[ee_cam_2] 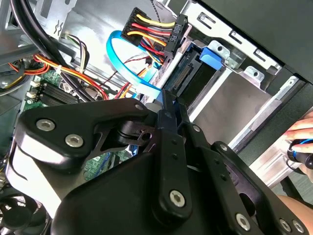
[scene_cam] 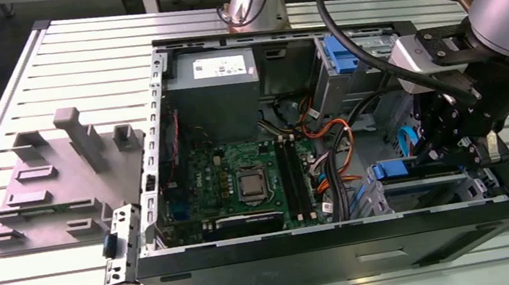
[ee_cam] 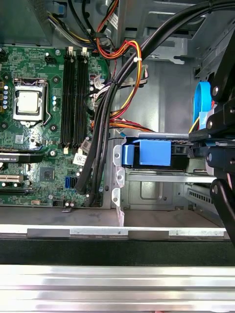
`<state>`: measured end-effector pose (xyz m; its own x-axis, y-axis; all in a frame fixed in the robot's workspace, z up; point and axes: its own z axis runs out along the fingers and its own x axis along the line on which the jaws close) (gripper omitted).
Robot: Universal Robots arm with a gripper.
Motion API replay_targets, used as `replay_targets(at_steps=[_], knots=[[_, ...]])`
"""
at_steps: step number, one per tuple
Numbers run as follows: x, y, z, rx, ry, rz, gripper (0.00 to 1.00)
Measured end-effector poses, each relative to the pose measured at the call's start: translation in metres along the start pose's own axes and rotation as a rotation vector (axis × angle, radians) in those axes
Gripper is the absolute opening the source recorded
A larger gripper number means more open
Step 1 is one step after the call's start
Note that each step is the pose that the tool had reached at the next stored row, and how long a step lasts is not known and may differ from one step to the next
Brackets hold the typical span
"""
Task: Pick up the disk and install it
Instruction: 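Insert the first disk wire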
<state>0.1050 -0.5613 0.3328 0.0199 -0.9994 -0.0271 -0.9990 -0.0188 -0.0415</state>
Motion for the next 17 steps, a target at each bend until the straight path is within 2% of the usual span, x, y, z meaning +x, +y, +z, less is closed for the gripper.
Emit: replay_targets(at_steps=[13,15,16,17], knots=[[0.0001,0.0001,0.0026,0.0,0.0,0.0,0.16],[0.0001,0.0001,0.0027,0.0001,-0.0002,0.0,0.17],[0.0001,0.0001,0.0027,0.0001,-0.0002,0.0,0.23],[0.0001,0.0001,0.0027,0.0001,-0.0002,0.0,0.23]])
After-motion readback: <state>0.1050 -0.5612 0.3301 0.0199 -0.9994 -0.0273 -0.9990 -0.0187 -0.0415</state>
